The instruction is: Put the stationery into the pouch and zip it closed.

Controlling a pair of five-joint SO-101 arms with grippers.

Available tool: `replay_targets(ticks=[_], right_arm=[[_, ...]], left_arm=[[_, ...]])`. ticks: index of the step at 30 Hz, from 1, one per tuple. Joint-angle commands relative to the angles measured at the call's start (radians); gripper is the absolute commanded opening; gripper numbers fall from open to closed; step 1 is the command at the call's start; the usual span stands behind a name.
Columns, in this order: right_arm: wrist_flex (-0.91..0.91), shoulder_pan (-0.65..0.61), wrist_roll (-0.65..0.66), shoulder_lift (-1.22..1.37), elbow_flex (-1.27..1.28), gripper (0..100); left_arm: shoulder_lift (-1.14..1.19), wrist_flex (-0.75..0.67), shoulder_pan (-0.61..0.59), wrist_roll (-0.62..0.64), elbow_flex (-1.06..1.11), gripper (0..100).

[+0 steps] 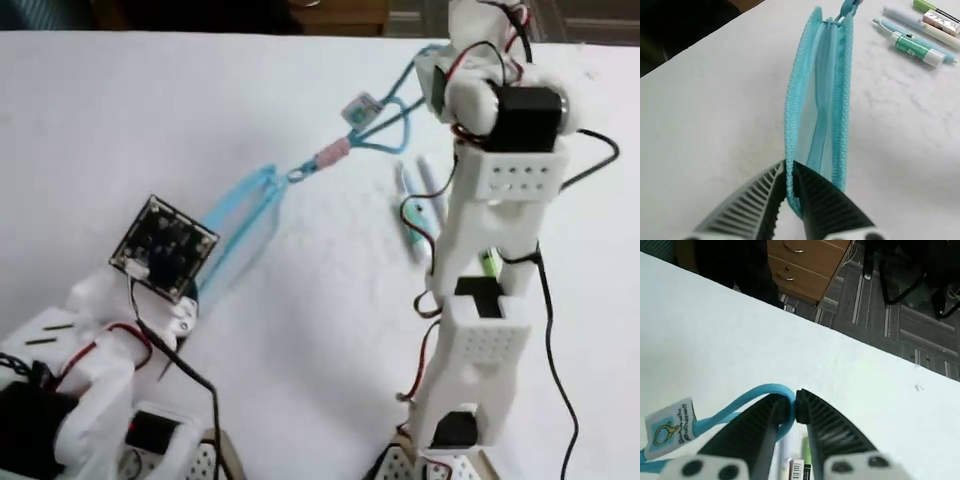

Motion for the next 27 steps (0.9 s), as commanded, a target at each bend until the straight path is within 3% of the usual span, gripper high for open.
replay_targets(ticks=[1, 5, 11, 21, 24, 27], right_arm=[[0.025, -0.03, 0.064, -0.073, -0.008, 1.9], [0.027, -0.068, 0.115, -0.096, -0.006, 4.8], [0.028, -0.202, 0.173, -0.196, 0.169, 32.4], [0.024, -0.344, 0.226, -0.743, 1.106, 33.2], [0.021, -0.318, 0.253, -0.906, 1.297, 33.2], [-0.028, -0.211, 0.278, -0.993, 1.418, 33.0]], left_arm=[[0.021, -0.002, -0.021, 0.015, -0.021, 2], [0.022, -0.003, -0.021, 0.015, -0.038, 2], [0.022, -0.018, -0.021, 0.095, -0.038, 2], [0.022, -0.029, -0.021, 0.098, -0.038, 2], [0.022, -0.023, -0.021, 0.098, -0.038, 2], [0.022, -0.021, -0.021, 0.098, -0.038, 2]])
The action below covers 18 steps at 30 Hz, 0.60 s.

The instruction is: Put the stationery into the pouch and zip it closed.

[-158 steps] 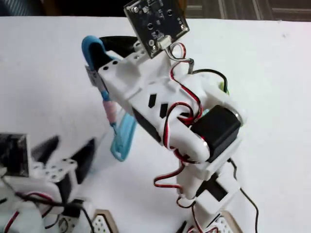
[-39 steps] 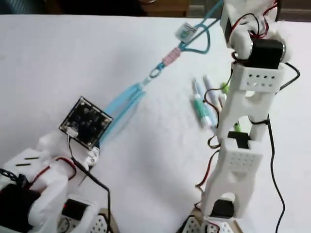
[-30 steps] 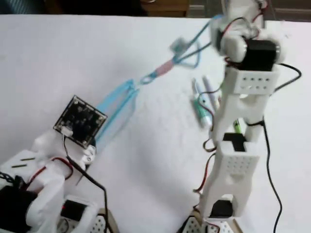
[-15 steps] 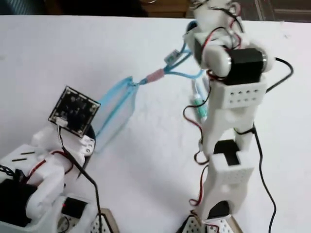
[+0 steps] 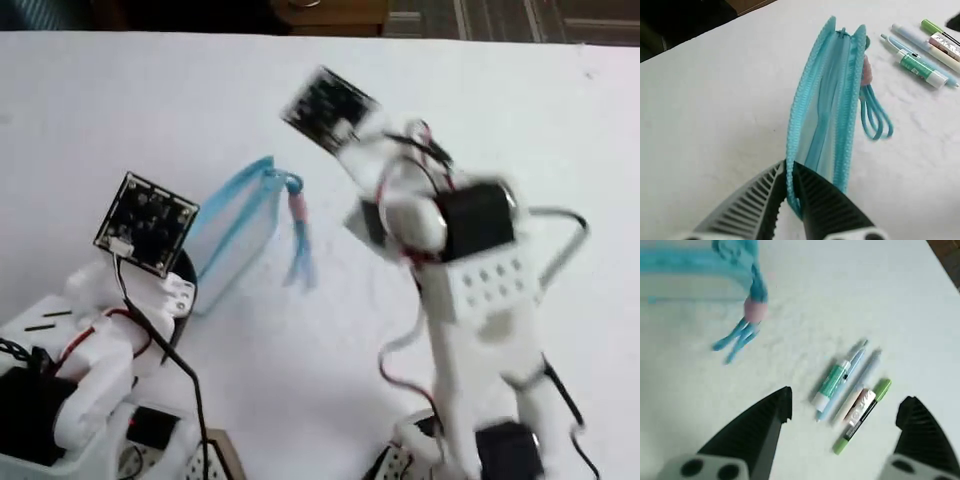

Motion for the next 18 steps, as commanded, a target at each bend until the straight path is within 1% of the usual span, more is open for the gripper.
replay_targets(ticks=[1, 3, 5, 9, 15, 18], right_arm=[[-0.054, 0.124, 0.031, -0.101, 0.138, 33.0], [-0.101, 0.191, 0.031, -0.068, 0.206, 33.0], [-0.14, 0.209, 0.028, -0.004, 0.258, 33.0], [-0.202, 0.203, 0.021, 0.18, 0.276, 33.0], [-0.346, 0.189, 0.018, 0.481, 0.267, 33.0], [-0.397, 0.197, -0.035, 0.636, 0.204, 33.0]], left_arm=[[0.021, 0.003, -0.015, 0.006, -0.006, 2], [0.021, 0.003, -0.015, 0.006, -0.006, 2], [0.021, 0.003, -0.015, 0.006, -0.006, 2], [0.021, 0.005, -0.015, 0.006, -0.005, 2], [0.021, 0.005, -0.015, 0.006, 0.002, 2], [0.021, 0.005, -0.015, 0.006, 0.002, 2]])
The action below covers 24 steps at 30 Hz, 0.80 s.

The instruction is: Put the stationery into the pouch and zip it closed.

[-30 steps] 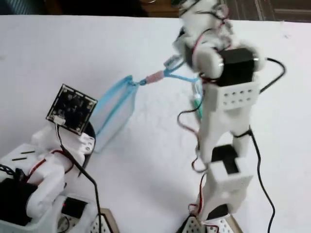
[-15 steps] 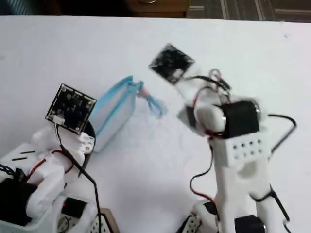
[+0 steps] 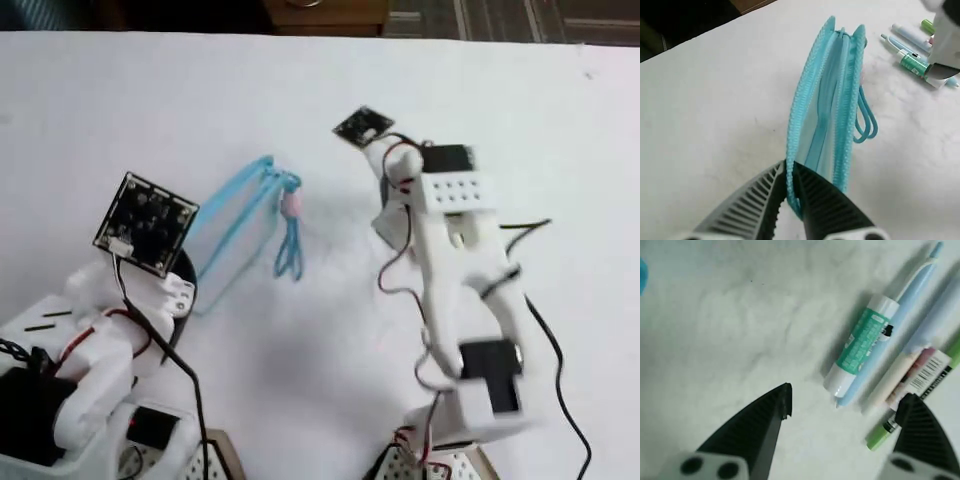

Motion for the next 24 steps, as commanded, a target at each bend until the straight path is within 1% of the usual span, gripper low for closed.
replay_targets(ticks=[1, 6, 9, 11, 15, 16, 18, 19, 22, 24], right_arm=[[-0.039, 0.004, -0.061, 0.157, -0.104, 33.0], [-0.03, -0.002, -0.16, 0.401, -0.284, 33.0], [0.028, -0.002, -0.192, 0.509, -0.373, 30.7], [0.065, -0.002, -0.196, 0.559, -0.423, 23.7], [0.11, -0.002, -0.196, 0.585, -0.485, 2.5], [0.111, -0.002, -0.196, 0.585, -0.493, 0.9], [0.117, 0.004, -0.196, 0.581, -0.502, 5.2], [0.124, 0.005, -0.196, 0.576, -0.508, 5.3], [0.125, 0.005, -0.196, 0.533, -0.509, 1.3], [0.125, 0.002, -0.196, 0.478, -0.508, 1.9]], left_arm=[[0.021, 0.005, -0.015, 0.006, 0.002, 2], [0.021, 0.011, -0.015, 0.006, 0.003, 2], [0.021, 0.011, -0.015, 0.006, 0.003, 2], [0.021, 0.011, -0.015, 0.006, 0.003, 2], [0.021, 0.011, -0.015, 0.006, 0.003, 2], [0.021, 0.011, -0.015, 0.006, 0.003, 2], [0.021, 0.011, -0.015, 0.006, 0.003, 2], [0.021, 0.011, -0.015, 0.006, 0.003, 2], [0.021, 0.011, -0.016, 0.008, 0.003, 2], [0.021, 0.011, -0.016, 0.008, 0.003, 2]])
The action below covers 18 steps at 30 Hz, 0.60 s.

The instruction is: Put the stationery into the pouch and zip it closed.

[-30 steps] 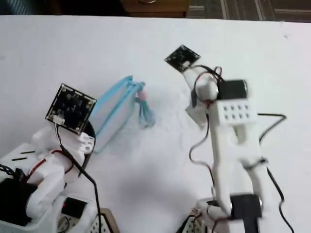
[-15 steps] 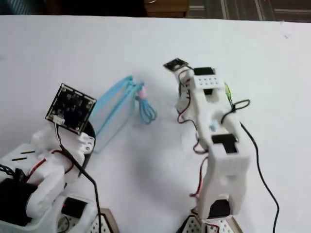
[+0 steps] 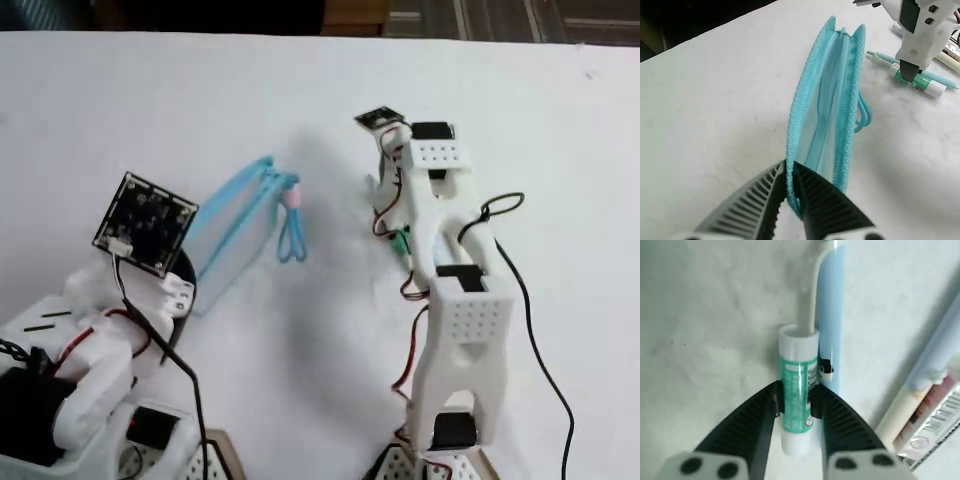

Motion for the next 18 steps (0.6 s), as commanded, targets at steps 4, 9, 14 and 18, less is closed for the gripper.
replay_targets(ticks=[4, 9, 14, 18], right_arm=[[0.056, -0.012, -0.006, -0.211, -0.008, 1.7], [0.122, -0.005, 0.0, -0.357, -0.006, 1.7], [0.143, -0.012, 0.002, -0.404, 0.006, 1.7], [0.127, -0.024, 0.069, -0.335, 0.089, 2.5]], left_arm=[[0.019, 0.012, -0.016, 0.008, 0.0, 2], [0.019, 0.012, -0.015, 0.008, 0.003, 2], [0.019, 0.012, -0.015, 0.008, 0.003, 2], [0.019, 0.012, -0.015, 0.008, 0.003, 2]])
